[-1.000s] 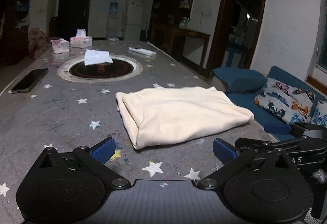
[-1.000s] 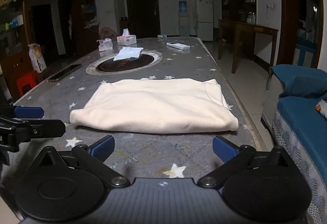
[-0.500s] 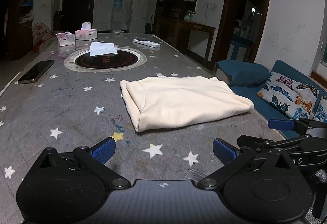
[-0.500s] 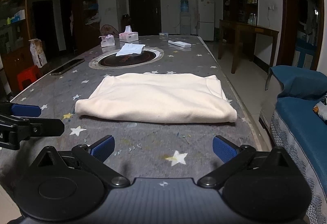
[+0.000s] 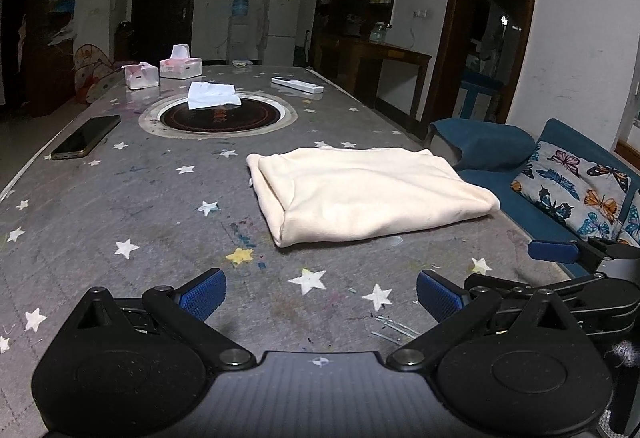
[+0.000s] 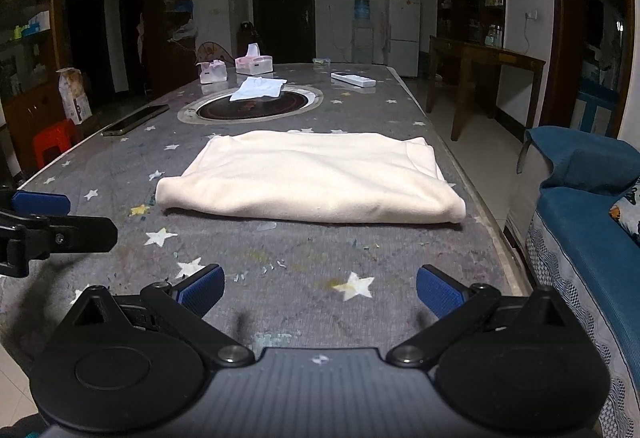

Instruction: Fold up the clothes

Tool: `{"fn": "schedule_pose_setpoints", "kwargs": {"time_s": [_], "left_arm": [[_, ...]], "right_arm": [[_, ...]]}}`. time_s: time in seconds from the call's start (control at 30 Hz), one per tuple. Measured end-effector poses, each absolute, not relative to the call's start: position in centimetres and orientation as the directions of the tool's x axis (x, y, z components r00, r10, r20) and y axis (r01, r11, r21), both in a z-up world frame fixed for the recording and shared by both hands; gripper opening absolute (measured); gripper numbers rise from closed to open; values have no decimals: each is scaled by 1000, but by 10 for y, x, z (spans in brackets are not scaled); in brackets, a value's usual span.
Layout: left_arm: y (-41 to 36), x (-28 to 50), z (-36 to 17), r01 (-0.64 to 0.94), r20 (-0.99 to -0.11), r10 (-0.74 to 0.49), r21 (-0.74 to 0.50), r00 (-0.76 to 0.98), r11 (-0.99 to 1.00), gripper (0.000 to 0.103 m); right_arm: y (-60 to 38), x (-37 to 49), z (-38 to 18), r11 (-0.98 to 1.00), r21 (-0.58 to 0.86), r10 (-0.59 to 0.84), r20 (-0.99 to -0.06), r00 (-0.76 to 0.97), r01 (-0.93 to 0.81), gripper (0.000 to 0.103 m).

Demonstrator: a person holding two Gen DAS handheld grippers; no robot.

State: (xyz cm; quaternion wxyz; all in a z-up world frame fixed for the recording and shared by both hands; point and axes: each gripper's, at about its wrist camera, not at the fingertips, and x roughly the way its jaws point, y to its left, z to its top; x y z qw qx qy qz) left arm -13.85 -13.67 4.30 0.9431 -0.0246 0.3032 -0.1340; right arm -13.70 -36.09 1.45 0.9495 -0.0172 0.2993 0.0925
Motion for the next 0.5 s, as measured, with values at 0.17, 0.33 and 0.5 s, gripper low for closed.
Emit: {"fn": "schedule_pose_setpoints", "kwargs": {"time_s": [0.17, 0.33, 0.5], "left_arm": [[-136, -135, 42, 230, -577, -259, -124, 774, 965, 103], [-139, -131, 42, 233, -588, -257, -118, 767, 965, 103], [-141, -124, 41, 233, -597, -256, -118, 760, 965, 103]], "right_arm": [[-360, -133, 13, 983, 21, 163, -580, 798, -185, 103], [-360, -127, 12, 983, 23, 162, -586, 794, -183, 103], [-362, -121, 11, 983, 24, 162, -594, 788, -184, 103]]}}
